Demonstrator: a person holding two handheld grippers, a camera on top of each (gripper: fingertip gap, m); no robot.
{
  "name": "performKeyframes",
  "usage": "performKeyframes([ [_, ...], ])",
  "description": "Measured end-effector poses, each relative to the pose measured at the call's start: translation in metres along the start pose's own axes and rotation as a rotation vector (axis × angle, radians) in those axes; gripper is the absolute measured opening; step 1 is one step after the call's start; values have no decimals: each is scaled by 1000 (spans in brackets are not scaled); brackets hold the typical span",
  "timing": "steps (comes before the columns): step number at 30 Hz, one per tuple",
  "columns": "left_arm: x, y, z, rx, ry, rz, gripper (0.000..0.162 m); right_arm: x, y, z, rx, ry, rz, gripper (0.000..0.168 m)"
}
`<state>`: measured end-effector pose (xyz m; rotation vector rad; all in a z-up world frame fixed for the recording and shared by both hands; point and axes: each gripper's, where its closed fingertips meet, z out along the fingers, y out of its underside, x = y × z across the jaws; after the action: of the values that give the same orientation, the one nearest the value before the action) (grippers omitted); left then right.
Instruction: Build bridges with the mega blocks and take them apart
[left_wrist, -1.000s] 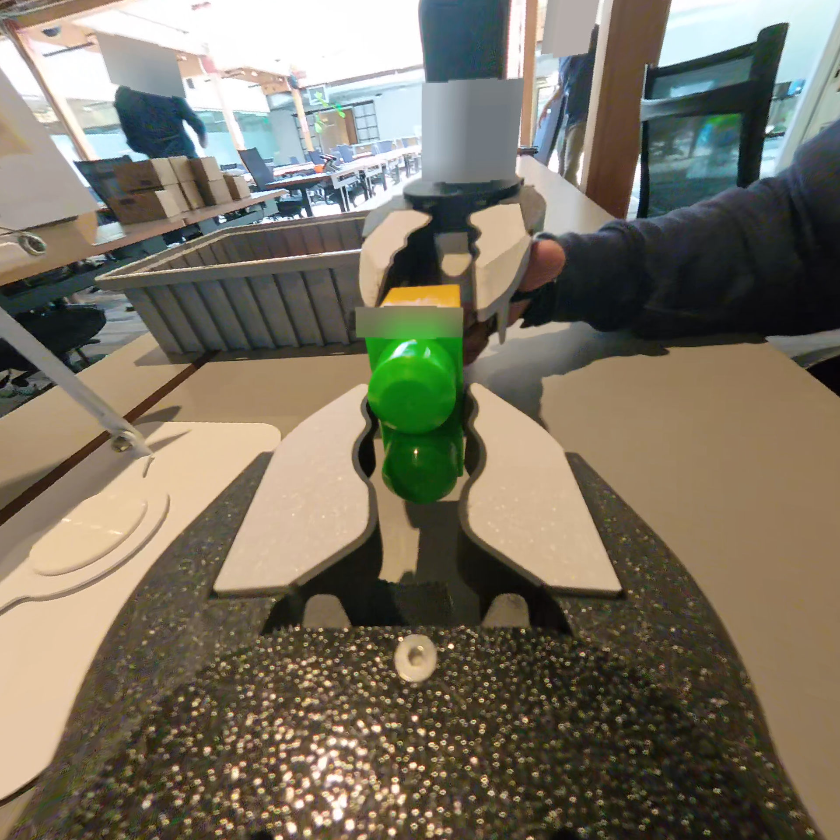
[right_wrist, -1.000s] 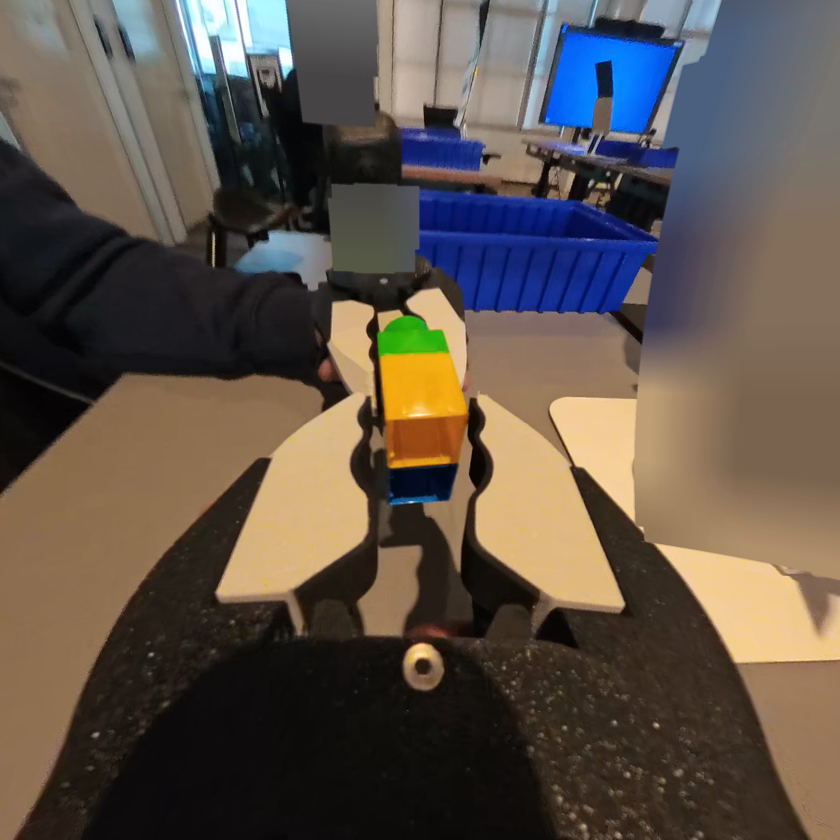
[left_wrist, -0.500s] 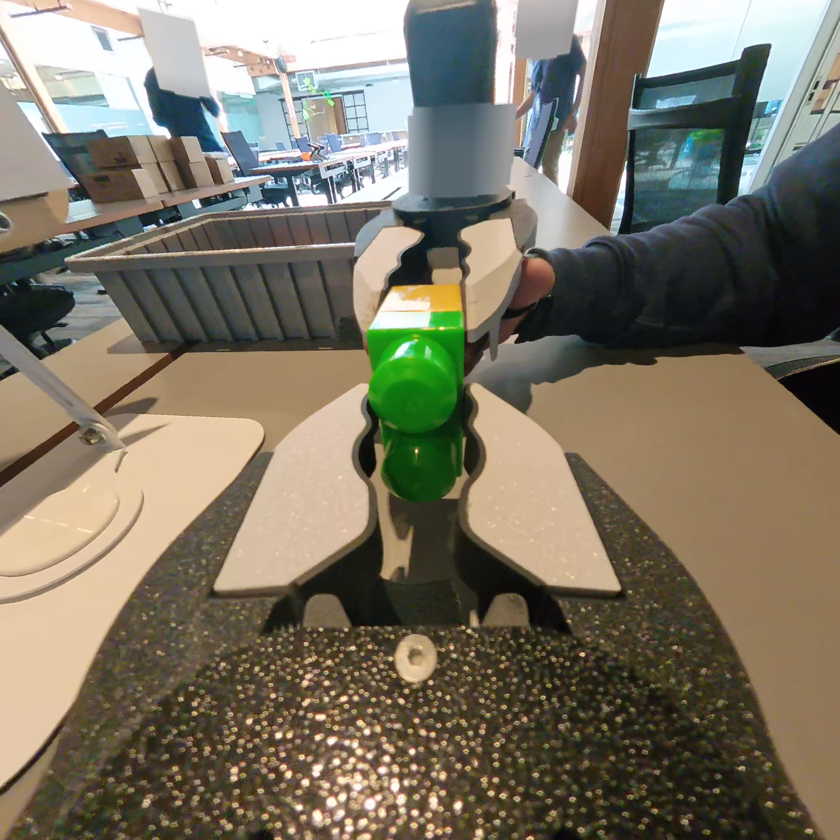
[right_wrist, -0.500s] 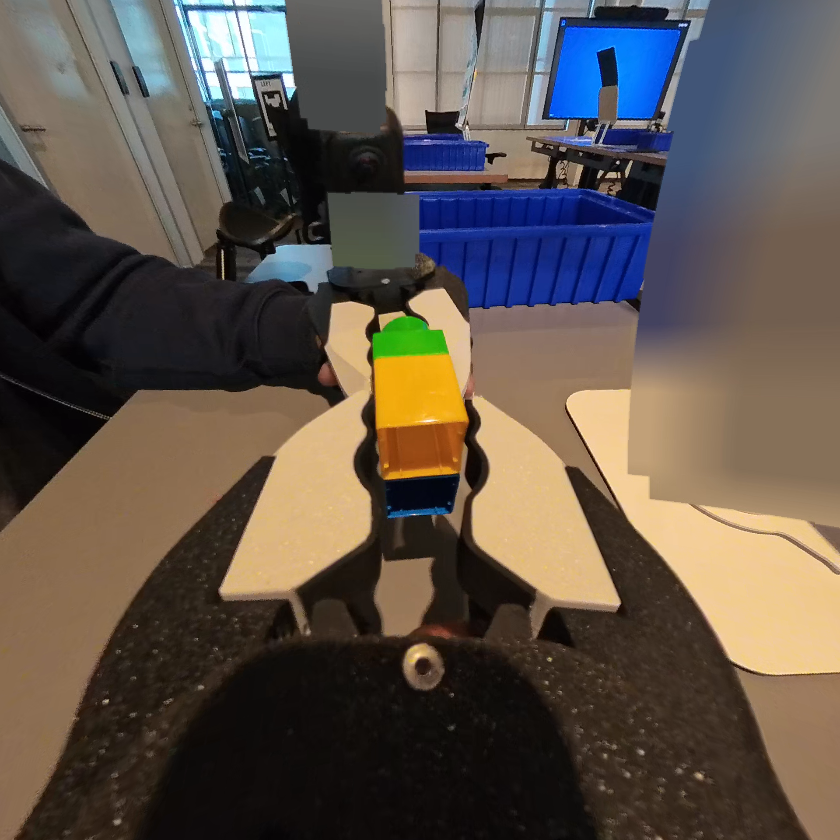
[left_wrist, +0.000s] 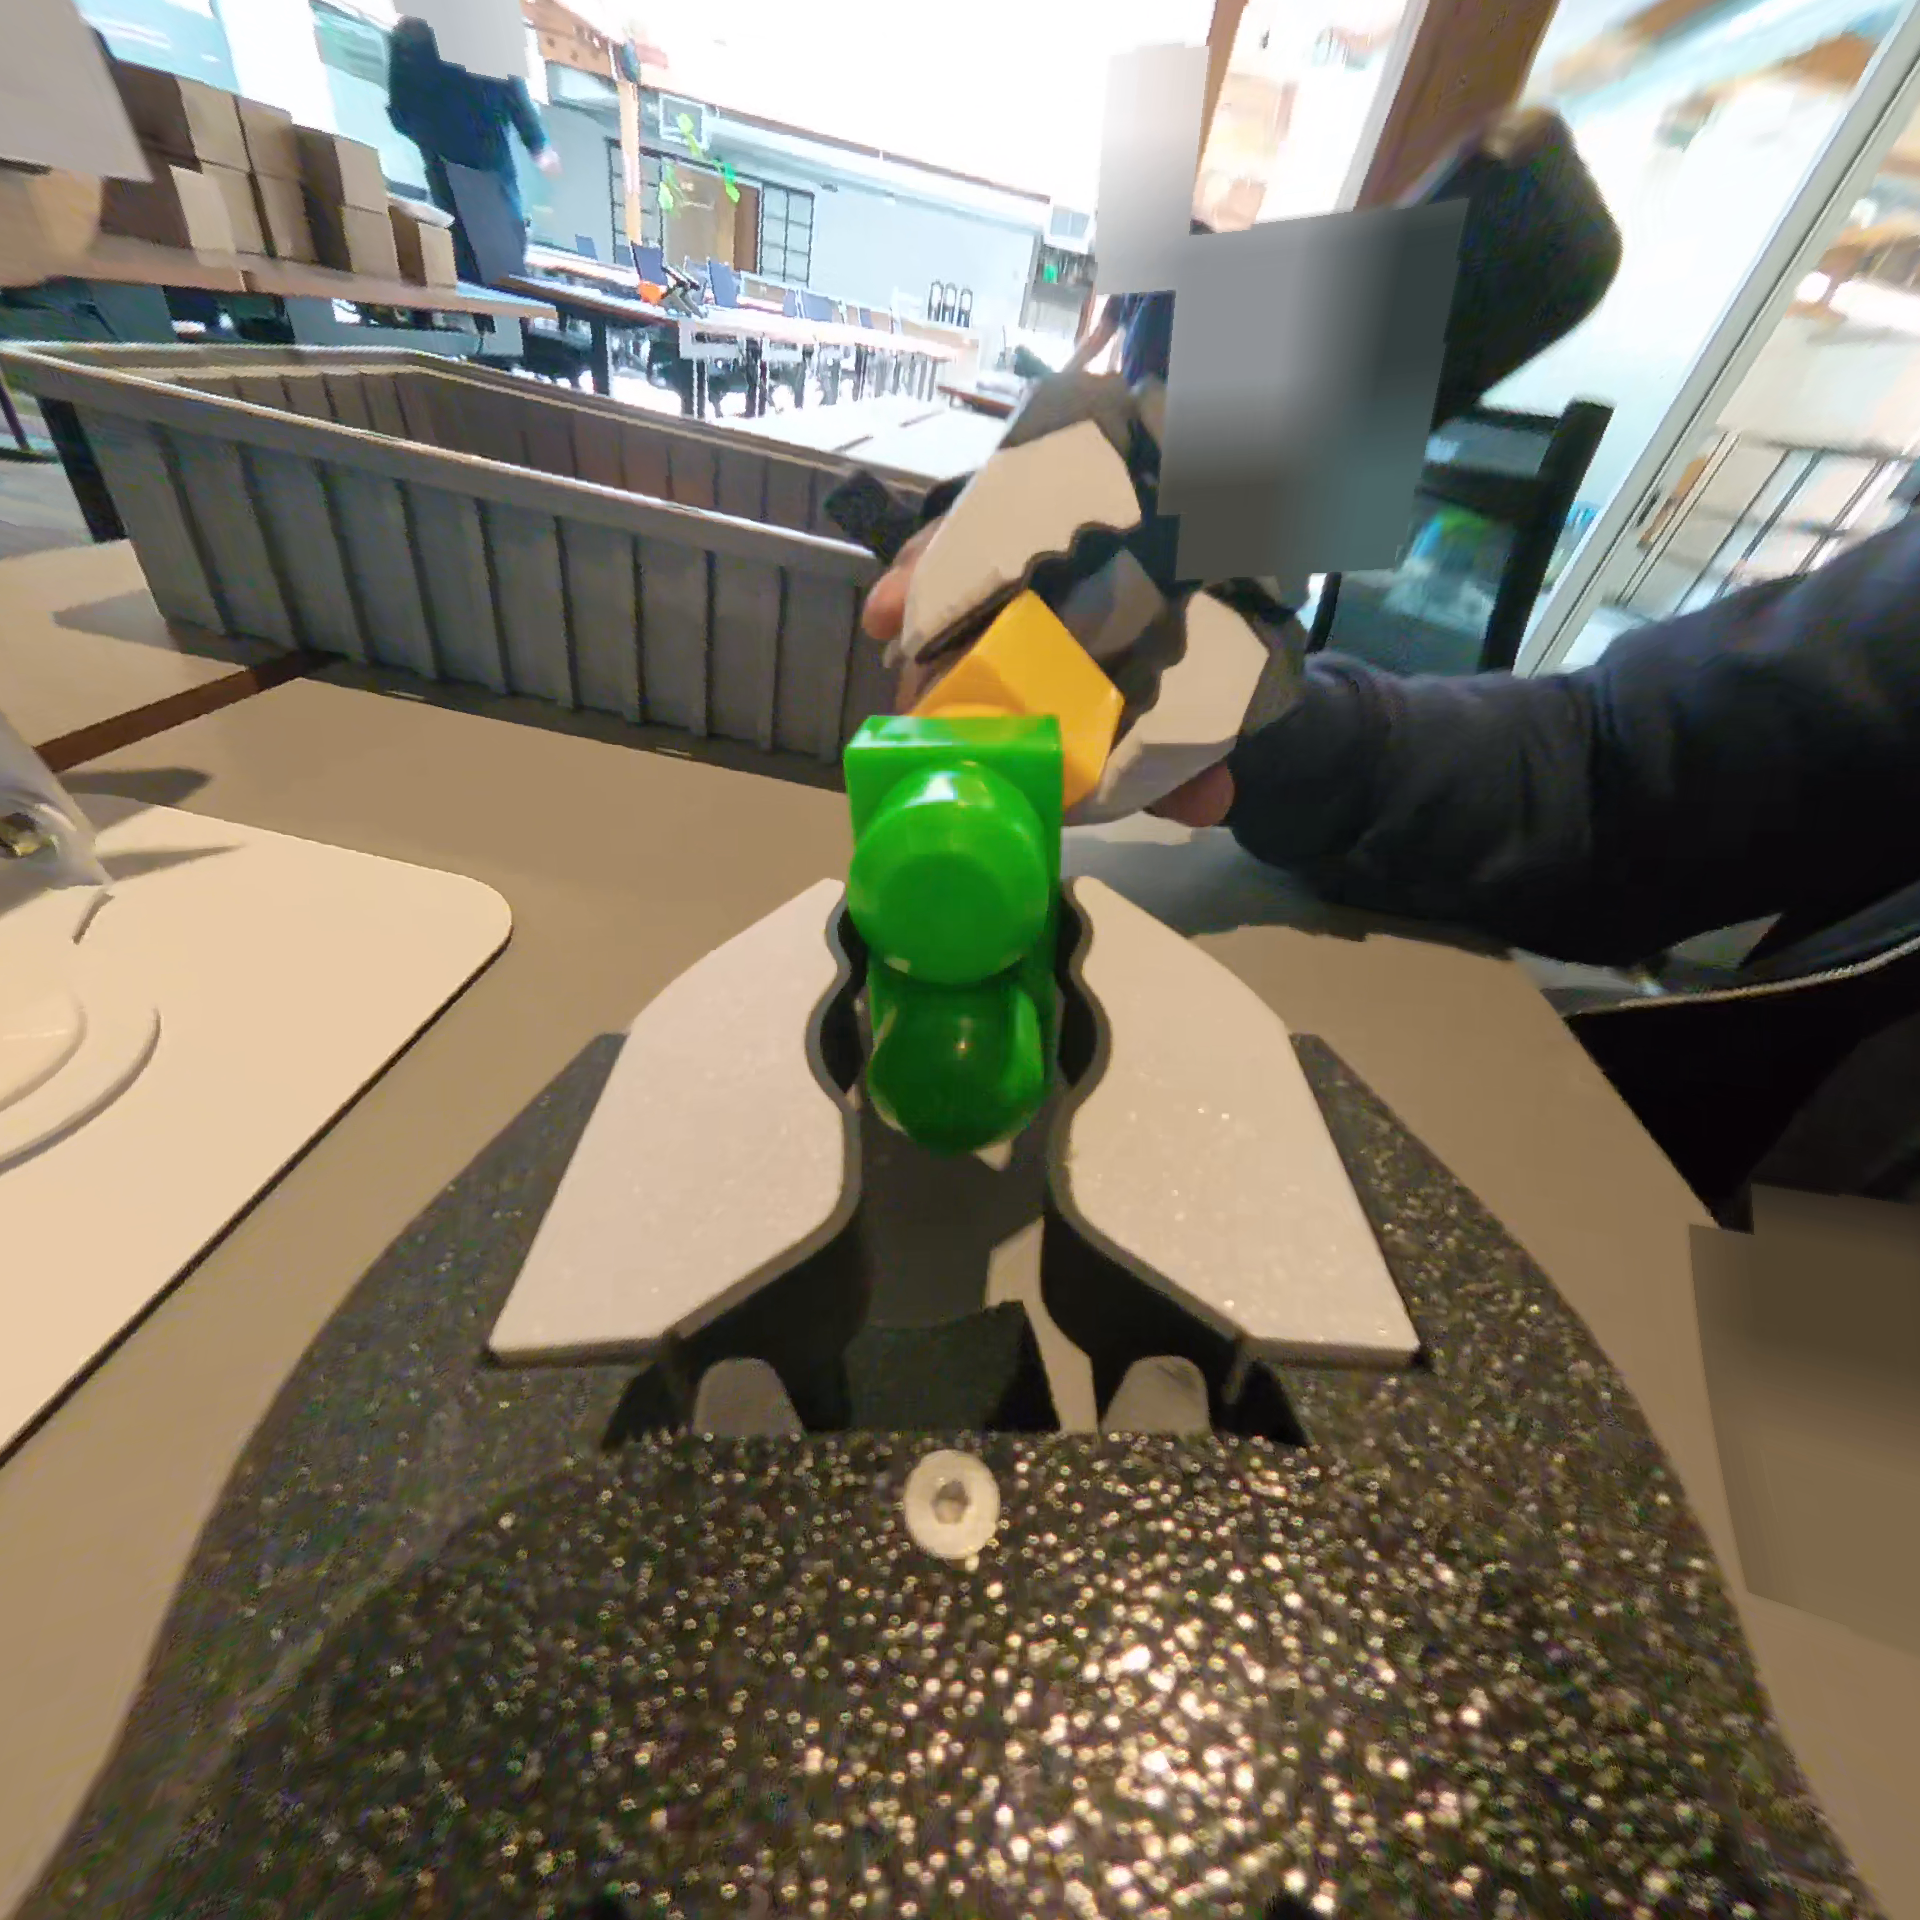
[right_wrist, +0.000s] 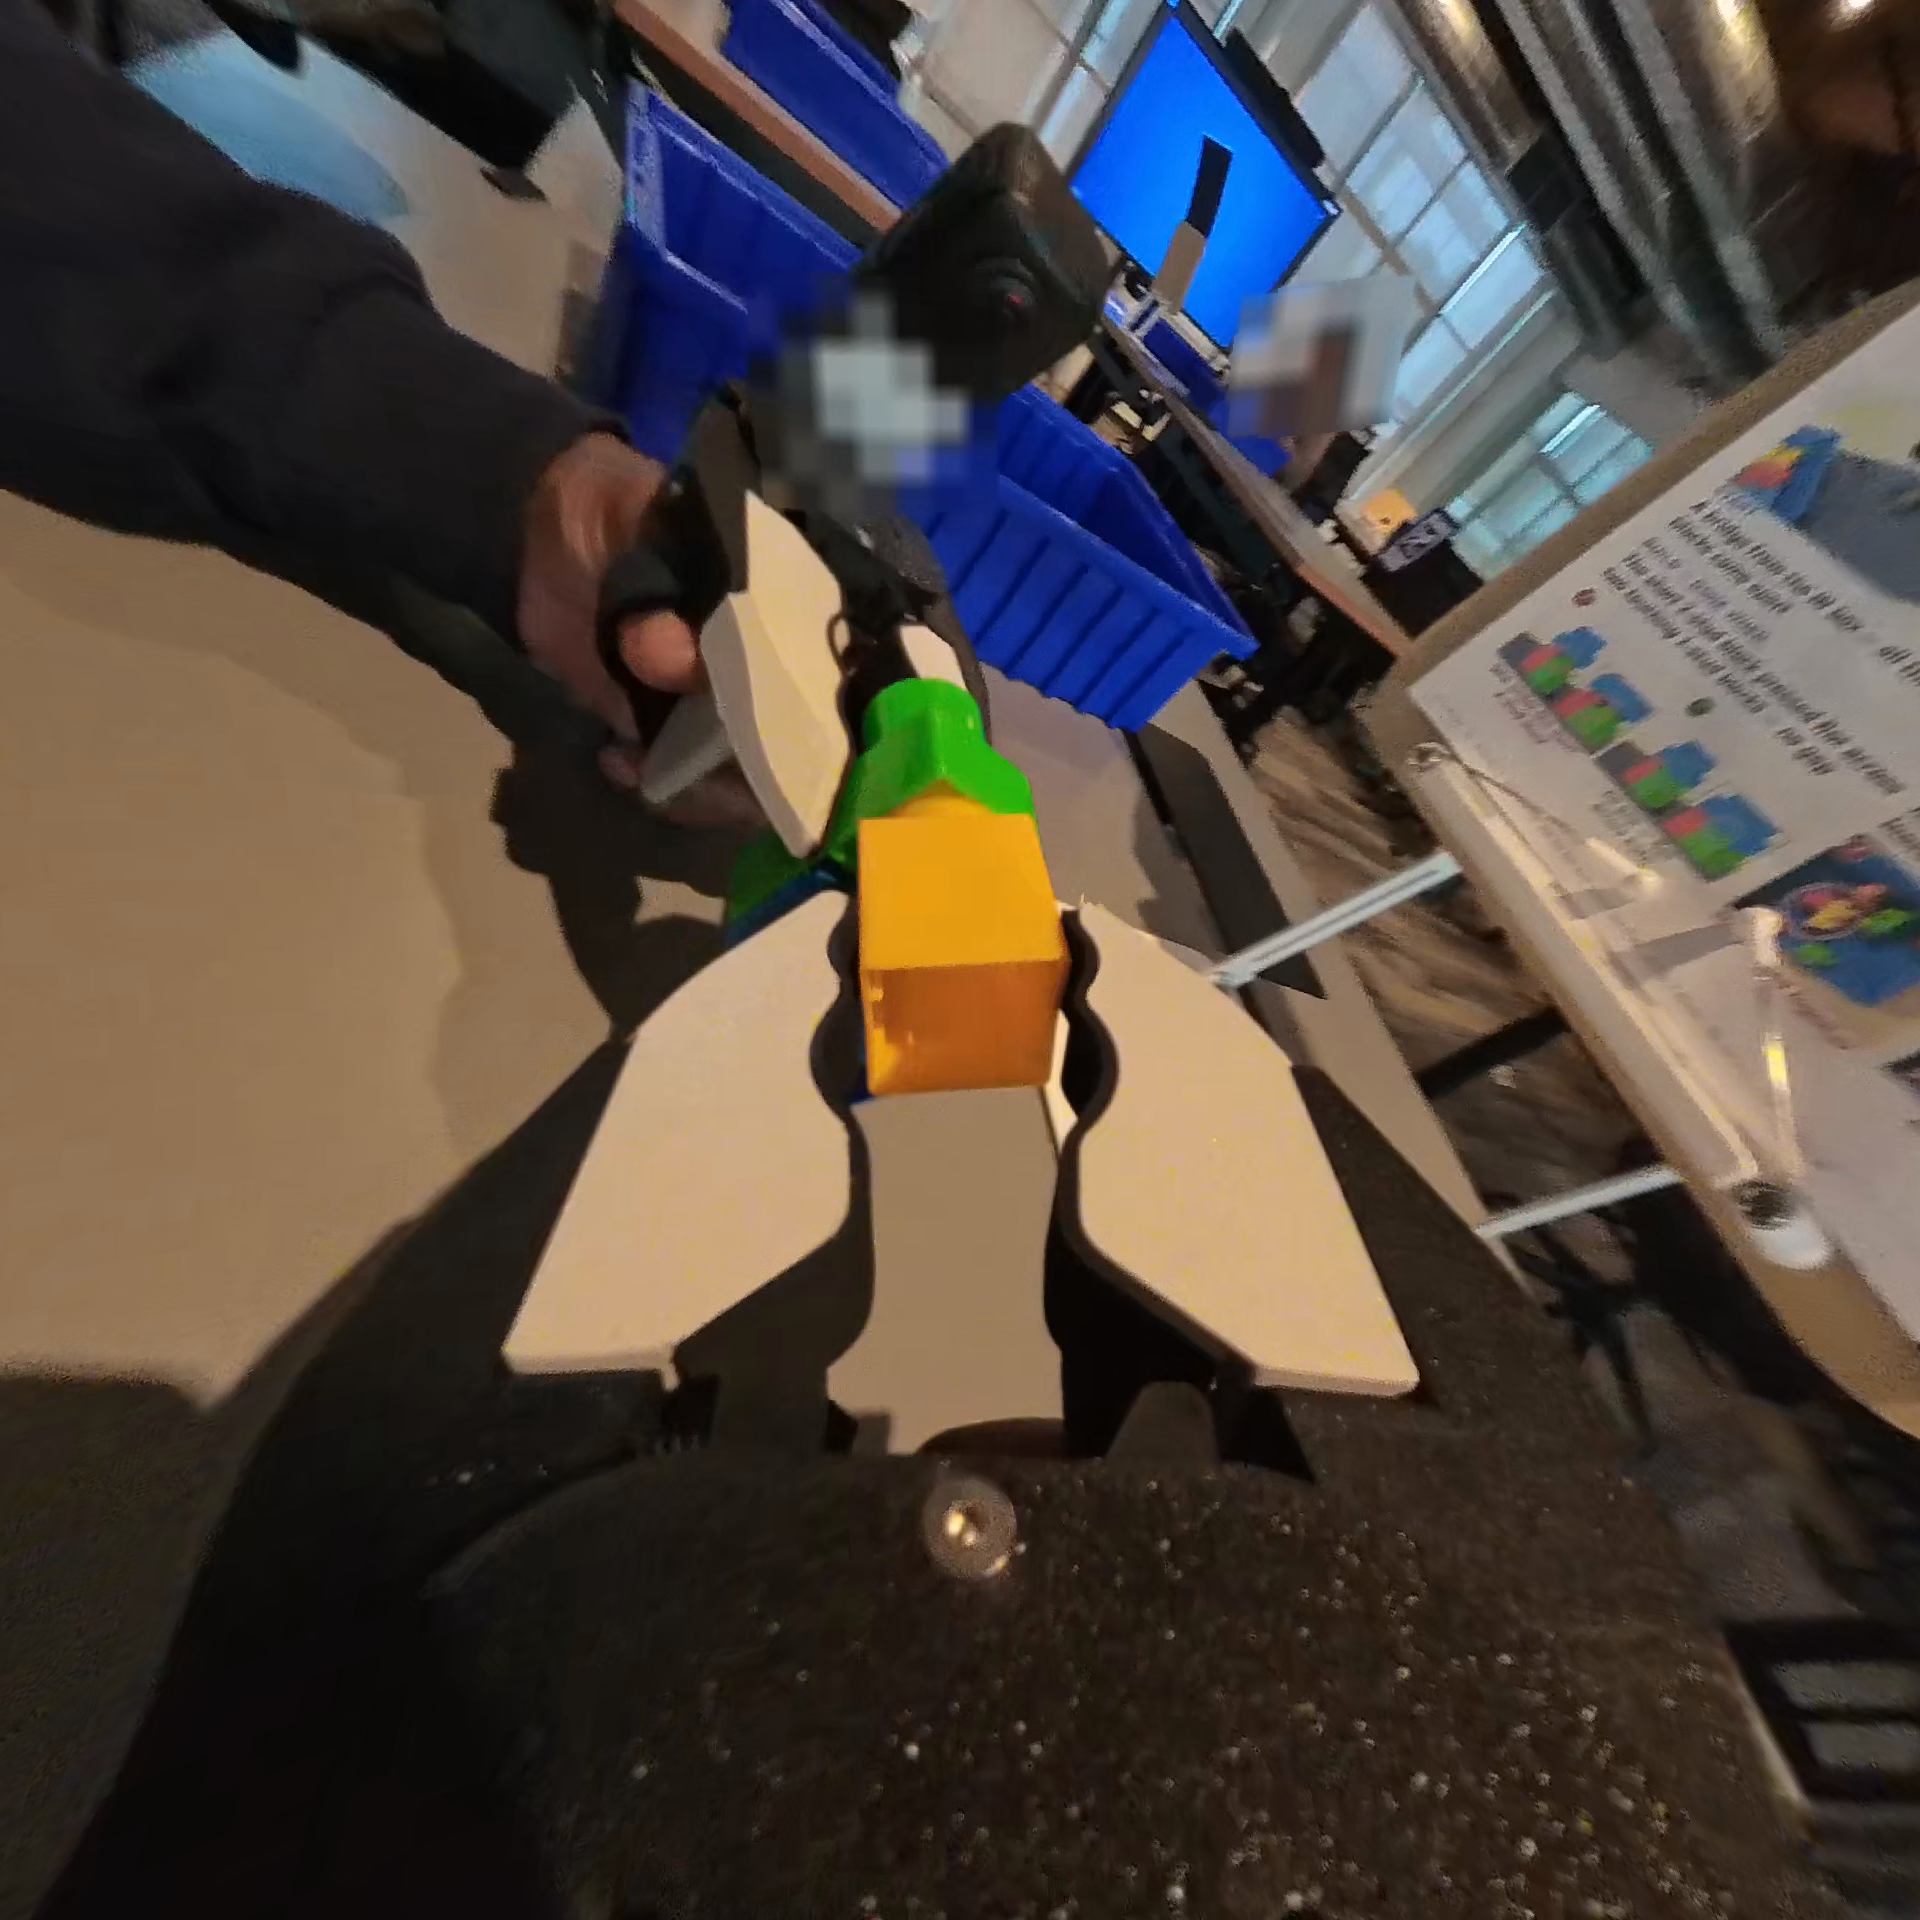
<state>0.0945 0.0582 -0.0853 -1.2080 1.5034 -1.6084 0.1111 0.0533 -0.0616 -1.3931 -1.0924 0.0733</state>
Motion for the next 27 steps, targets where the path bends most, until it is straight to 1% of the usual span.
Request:
performKeyframes([
  [2, -2, -4, -4, 32, -1, -11, 35, 6, -4, -5, 34, 5, 54, 36],
  [5, -10, -7, -6, 54, -57, 16, 35, 18, -12, -13, 114, 30, 155, 36],
  [8, -24, -12, -9, 87, -159, 33, 35, 24, -24, -17, 174, 43, 210, 36],
  [11, -42, -18, -16, 140, -273, 13, 35, 18, -43, -11, 193, 58, 175, 36],
  [14, -59, -25, -25, 206, -379, -31, 34, 1, -78, 7, 203, 81, 85, 37],
  [17, -70, -32, -33, 295, -437, -70, 34, -31, -124, 43, 213, 70, -20, 36],
  [21, -71, -44, -39, 424, -439, -86, 34, -67, -170, 113, 99, 84, -125, 36],
  [24, -68, -45, -39, 432, -433, -66, 34, -77, -202, 172, 35, 27, -81, 36],
  [27, -67, -47, -42, 454, -425, -69, 34, -84, -217, 237, -49, -108, 77, 36],
])
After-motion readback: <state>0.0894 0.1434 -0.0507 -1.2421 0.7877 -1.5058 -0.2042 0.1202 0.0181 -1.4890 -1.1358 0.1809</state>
